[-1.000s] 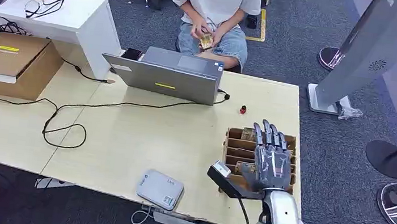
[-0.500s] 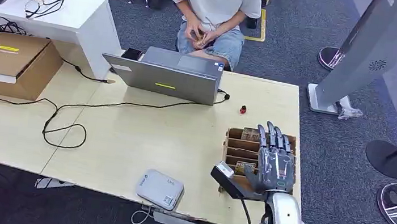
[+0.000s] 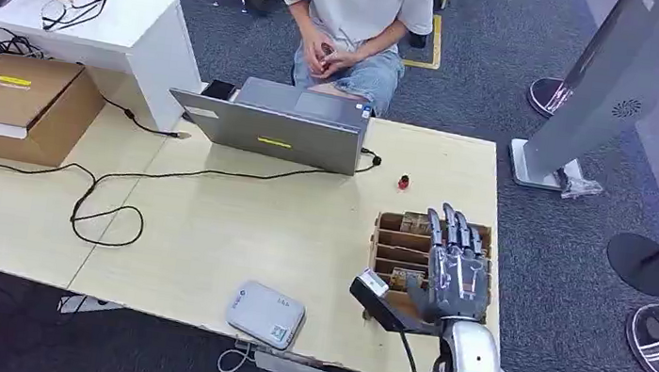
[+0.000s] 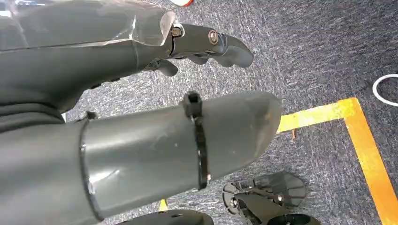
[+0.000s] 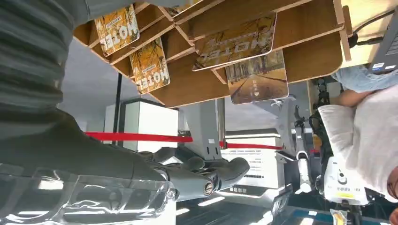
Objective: Pass the card to the sensor for recognition and then transmit it.
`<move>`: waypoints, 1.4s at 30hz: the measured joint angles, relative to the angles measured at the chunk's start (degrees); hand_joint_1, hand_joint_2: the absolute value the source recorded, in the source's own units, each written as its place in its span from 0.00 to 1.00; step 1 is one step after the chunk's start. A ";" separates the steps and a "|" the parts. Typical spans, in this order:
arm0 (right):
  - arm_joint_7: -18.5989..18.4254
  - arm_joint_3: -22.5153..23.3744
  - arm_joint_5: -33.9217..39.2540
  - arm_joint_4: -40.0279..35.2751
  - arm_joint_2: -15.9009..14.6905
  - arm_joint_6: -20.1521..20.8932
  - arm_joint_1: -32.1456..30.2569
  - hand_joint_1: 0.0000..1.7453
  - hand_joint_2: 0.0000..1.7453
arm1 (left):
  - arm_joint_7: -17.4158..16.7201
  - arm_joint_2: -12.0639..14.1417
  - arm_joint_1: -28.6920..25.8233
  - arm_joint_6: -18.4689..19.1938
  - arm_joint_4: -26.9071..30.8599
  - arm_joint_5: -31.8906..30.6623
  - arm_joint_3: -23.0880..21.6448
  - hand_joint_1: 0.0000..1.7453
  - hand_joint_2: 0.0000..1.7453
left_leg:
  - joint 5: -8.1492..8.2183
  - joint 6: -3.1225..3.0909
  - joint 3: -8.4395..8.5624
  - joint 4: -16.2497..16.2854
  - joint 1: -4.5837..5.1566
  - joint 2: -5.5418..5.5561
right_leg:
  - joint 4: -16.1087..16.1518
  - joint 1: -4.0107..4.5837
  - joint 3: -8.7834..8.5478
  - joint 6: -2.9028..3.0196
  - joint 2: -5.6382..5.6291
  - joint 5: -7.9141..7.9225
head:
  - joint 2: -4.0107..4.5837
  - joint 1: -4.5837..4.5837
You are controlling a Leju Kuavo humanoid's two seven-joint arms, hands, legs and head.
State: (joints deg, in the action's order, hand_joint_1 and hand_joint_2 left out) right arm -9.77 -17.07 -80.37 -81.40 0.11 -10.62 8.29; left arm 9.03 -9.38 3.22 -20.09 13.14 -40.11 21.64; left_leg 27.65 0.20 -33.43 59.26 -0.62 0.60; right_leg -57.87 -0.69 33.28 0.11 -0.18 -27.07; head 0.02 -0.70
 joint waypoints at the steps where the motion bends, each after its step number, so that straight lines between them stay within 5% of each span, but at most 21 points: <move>1: 0.00 0.00 0.00 0.00 0.00 0.02 0.00 0.10 1.00 | 0.00 0.00 0.00 0.00 0.00 0.00 0.00 0.00 0.00 | 0.00 0.00 0.00 0.00 0.00 0.00 | 0.00 0.00 0.00 0.00 0.00 0.00 | 0.00 0.00; 2: 0.00 0.00 0.00 0.00 0.00 0.04 0.00 0.28 1.00 | 0.00 0.00 0.00 0.00 0.00 0.00 0.00 0.00 0.00 | 0.00 0.00 0.00 0.00 0.00 0.00 | 0.00 0.00 0.00 0.00 0.00 0.00 | 0.00 0.00; 6: 0.02 0.00 -0.02 0.00 0.00 0.15 0.00 0.10 1.00 | 0.00 0.00 0.00 0.00 0.00 -0.09 0.00 0.00 0.00 | 0.00 0.00 0.00 0.00 0.00 0.00 | 0.00 0.00 0.00 0.00 0.00 0.00 | 0.00 0.00; 11: 0.07 0.00 -0.02 0.04 0.00 0.26 0.01 0.11 1.00 | 0.00 0.00 0.01 0.02 0.00 -0.18 -0.02 0.00 0.00 | 0.00 0.00 0.00 0.00 0.00 0.00 | 0.00 0.00 0.00 0.00 0.00 0.00 | 0.00 0.00; 42: 1.18 -2.03 0.15 5.53 0.72 0.88 2.90 0.39 1.00 | -0.48 -0.02 0.17 0.20 0.00 -0.07 -0.04 0.00 0.00 | 0.00 0.00 -0.01 0.00 0.00 0.01 | 0.00 0.00 -0.01 0.00 0.01 0.00 | 0.00 0.00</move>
State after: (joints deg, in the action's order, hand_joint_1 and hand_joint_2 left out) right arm -8.59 -19.10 -80.22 -75.87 0.83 -9.75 11.19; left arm 8.55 -9.40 3.39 -19.89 13.14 -40.17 21.59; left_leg 27.65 0.20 -33.44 59.26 -0.62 0.61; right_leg -57.87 -0.69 33.28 0.11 -0.17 -27.06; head 0.02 -0.70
